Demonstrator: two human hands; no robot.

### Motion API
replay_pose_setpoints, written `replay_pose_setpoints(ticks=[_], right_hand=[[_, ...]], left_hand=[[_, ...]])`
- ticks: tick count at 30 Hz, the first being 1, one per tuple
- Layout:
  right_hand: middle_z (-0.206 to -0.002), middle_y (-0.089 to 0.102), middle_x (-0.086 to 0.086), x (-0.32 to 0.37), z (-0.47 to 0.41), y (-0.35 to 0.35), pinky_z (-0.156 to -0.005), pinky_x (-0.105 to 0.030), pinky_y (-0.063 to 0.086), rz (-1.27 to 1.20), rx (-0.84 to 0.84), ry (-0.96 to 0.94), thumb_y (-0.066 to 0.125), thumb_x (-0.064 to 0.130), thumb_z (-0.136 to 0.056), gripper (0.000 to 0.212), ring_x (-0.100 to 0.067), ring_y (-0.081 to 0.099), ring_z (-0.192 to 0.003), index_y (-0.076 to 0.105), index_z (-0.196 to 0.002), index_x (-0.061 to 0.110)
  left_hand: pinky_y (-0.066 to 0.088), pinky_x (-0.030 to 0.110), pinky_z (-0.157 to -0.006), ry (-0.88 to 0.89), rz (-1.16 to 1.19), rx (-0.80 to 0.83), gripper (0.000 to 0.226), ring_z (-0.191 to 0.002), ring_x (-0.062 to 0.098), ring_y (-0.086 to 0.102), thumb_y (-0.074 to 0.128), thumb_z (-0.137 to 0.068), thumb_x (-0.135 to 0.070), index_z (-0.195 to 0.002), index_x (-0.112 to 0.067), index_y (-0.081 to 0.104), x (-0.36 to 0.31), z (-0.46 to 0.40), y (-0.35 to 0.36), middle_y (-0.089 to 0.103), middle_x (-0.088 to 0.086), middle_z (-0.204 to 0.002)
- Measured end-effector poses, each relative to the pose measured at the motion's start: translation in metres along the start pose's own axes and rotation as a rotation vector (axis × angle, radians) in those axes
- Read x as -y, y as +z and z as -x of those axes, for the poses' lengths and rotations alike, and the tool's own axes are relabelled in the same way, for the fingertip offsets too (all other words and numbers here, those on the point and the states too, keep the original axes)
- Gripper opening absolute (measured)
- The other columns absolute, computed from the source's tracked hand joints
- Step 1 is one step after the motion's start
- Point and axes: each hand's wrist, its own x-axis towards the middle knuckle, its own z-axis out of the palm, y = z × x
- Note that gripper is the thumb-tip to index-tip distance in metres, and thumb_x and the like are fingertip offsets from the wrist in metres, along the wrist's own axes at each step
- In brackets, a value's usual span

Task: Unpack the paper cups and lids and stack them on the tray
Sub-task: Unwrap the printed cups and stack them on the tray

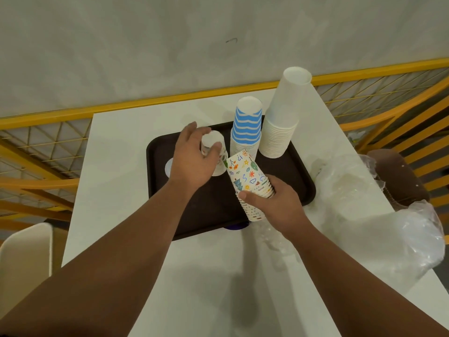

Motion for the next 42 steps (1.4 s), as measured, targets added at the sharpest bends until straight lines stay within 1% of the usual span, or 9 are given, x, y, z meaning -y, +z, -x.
replay_pose_setpoints(ticks=[2, 6, 11, 15, 20, 26, 32, 38, 42], right_hand=[[-0.116, 0.066, 0.009, 0.004, 0.002, -0.002, -0.086, -0.031, 0.055, -0.102, 0.048, -0.008, 0.082, 0.051, -0.062, 0.075, -0.009, 0.063, -0.103, 0.056, -0.127, 0.024], [-0.109, 0.070, 0.009, 0.015, 0.005, -0.002, -0.077, -0.026, 0.057, -0.241, 0.087, -0.045, 0.081, 0.055, -0.049, 0.079, -0.007, 0.069, -0.096, 0.057, -0.118, 0.025], [-0.113, 0.067, 0.010, 0.021, 0.010, 0.004, -0.084, -0.025, 0.055, -0.162, 0.094, -0.101, 0.081, 0.048, -0.066, 0.069, -0.007, 0.065, -0.102, 0.056, -0.125, 0.024], [-0.113, 0.064, 0.012, 0.025, 0.010, 0.007, -0.082, -0.019, 0.051, -0.120, 0.036, -0.124, 0.080, 0.045, -0.072, 0.062, -0.004, 0.062, -0.101, 0.055, -0.125, 0.025], [-0.116, 0.067, 0.006, 0.021, 0.003, 0.004, -0.093, -0.040, 0.055, -0.128, 0.038, -0.096, 0.083, 0.048, -0.068, 0.068, -0.011, 0.065, -0.105, 0.057, -0.126, 0.023], [-0.115, 0.067, 0.007, 0.023, -0.002, 0.003, -0.092, -0.036, 0.055, -0.081, -0.020, -0.104, 0.083, 0.046, -0.068, 0.067, -0.009, 0.064, -0.104, 0.058, -0.126, 0.023], [-0.114, 0.064, 0.006, 0.008, -0.004, 0.000, -0.085, -0.032, 0.056, -0.055, -0.104, -0.017, 0.083, 0.047, -0.068, 0.068, -0.010, 0.062, -0.103, 0.056, -0.126, 0.023], [-0.118, 0.063, 0.005, -0.002, -0.004, 0.002, -0.082, -0.030, 0.055, -0.054, -0.126, 0.033, 0.082, 0.048, -0.070, 0.070, -0.011, 0.061, -0.103, 0.054, -0.129, 0.024], [-0.121, 0.062, 0.006, -0.005, -0.002, 0.002, -0.082, -0.030, 0.054, -0.037, -0.120, 0.036, 0.080, 0.049, -0.071, 0.071, -0.011, 0.059, -0.105, 0.053, -0.131, 0.023]], left_hand=[[0.053, 0.035, -0.096, -0.034, 0.221, -0.083, 0.034, -0.120, 0.013, 0.055, 0.061, -0.093, -0.037, -0.125, -0.027, 0.057, -0.011, 0.013, -0.006, 0.056, -0.002, -0.133], [0.058, 0.041, -0.087, -0.301, 0.743, 0.214, 0.033, -0.108, 0.016, 0.066, 0.068, -0.090, -0.026, -0.120, -0.032, 0.057, -0.028, 0.044, -0.002, 0.064, -0.001, -0.122], [0.059, 0.047, -0.084, -0.443, 0.890, 0.127, 0.032, -0.102, 0.017, 0.069, 0.069, -0.089, -0.025, -0.118, -0.028, 0.056, -0.040, 0.053, 0.002, 0.068, -0.002, -0.115], [0.060, 0.044, -0.082, -0.473, 0.862, 0.067, 0.033, -0.100, 0.016, 0.069, 0.070, -0.087, -0.028, -0.116, -0.030, 0.055, -0.046, 0.054, 0.005, 0.068, -0.004, -0.115], [0.059, 0.045, -0.083, -0.468, 0.828, 0.094, 0.032, -0.101, 0.016, 0.069, 0.070, -0.087, -0.030, -0.115, -0.031, 0.054, -0.044, 0.051, 0.004, 0.067, -0.004, -0.115], [0.059, 0.040, -0.086, -0.370, 0.730, 0.075, 0.033, -0.101, 0.013, 0.068, 0.068, -0.089, -0.030, -0.118, -0.023, 0.055, -0.042, 0.039, 0.003, 0.067, -0.003, -0.114], [0.052, 0.015, -0.071, -0.095, 0.412, -0.181, 0.037, -0.087, 0.001, 0.063, 0.069, -0.089, -0.029, -0.117, -0.029, 0.046, -0.040, 0.000, -0.024, 0.060, -0.008, -0.108], [0.053, 0.027, -0.084, 0.054, 0.198, -0.075, 0.044, -0.103, 0.016, 0.059, 0.072, -0.084, -0.025, -0.120, -0.022, 0.047, -0.016, -0.017, -0.003, 0.056, 0.003, -0.124], [0.042, 0.023, -0.083, 0.030, 0.033, 0.011, 0.047, -0.115, 0.020, 0.053, 0.072, -0.086, -0.023, -0.125, -0.018, 0.047, 0.003, -0.012, 0.016, 0.052, 0.005, -0.131]])
